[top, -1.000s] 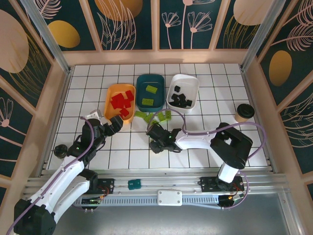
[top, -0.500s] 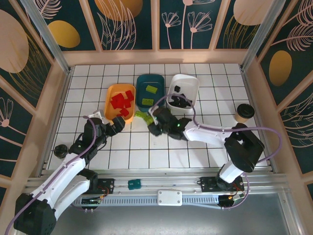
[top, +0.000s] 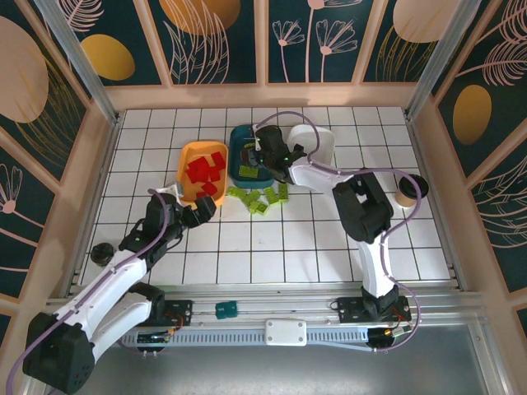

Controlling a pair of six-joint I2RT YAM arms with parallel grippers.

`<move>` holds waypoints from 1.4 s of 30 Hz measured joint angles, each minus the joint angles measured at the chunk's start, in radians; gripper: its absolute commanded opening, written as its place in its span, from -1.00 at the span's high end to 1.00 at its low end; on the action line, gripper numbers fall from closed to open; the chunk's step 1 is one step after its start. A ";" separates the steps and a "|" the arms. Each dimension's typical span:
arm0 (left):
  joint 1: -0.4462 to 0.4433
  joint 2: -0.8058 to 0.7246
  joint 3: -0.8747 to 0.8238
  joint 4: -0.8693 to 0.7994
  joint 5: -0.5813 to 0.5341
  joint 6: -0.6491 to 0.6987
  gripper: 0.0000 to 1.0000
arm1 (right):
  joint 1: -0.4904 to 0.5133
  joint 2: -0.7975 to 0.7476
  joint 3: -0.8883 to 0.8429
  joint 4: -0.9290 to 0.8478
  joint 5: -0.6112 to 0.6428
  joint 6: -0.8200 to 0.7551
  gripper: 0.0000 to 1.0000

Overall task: Sort the legos into containers by color
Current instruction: Place the lego in the container, then move the lego to the bottom-center of the table.

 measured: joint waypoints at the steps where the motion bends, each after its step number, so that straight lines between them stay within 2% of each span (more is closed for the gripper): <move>1: -0.008 0.015 0.003 0.001 0.000 0.002 -0.82 | -0.008 0.019 0.018 -0.005 -0.006 0.005 -0.35; 6: -0.068 0.098 0.040 0.006 -0.009 0.016 -0.67 | -0.024 0.014 0.030 -0.004 -0.024 0.020 -0.42; 8: -0.107 0.133 0.064 0.012 -0.026 0.026 -0.58 | -0.023 -0.027 -0.022 0.028 -0.027 0.024 -0.42; 16: -0.317 0.423 0.227 0.057 -0.119 0.072 -0.34 | -0.018 -0.420 -0.491 0.185 -0.031 0.086 -0.42; 19: -0.360 0.569 0.311 0.069 -0.146 0.097 -0.20 | -0.018 -0.542 -0.641 0.227 -0.025 0.112 -0.41; 22: -0.366 0.696 0.392 0.079 -0.172 0.122 -0.16 | -0.018 -0.646 -0.762 0.242 -0.017 0.134 -0.42; 27: -0.366 0.813 0.478 0.079 -0.223 0.151 -0.16 | -0.018 -0.806 -0.891 0.242 0.004 0.161 -0.42; 30: -0.366 0.870 0.528 0.078 -0.251 0.166 -0.07 | -0.018 -0.884 -0.937 0.243 0.011 0.175 -0.42; 35: -0.366 0.952 0.607 0.078 -0.283 0.183 0.18 | -0.018 -0.938 -0.982 0.243 0.013 0.193 -0.41; 42: -0.386 0.968 0.578 0.091 -0.274 0.181 0.33 | -0.006 -0.942 -1.014 0.240 0.013 0.200 -0.40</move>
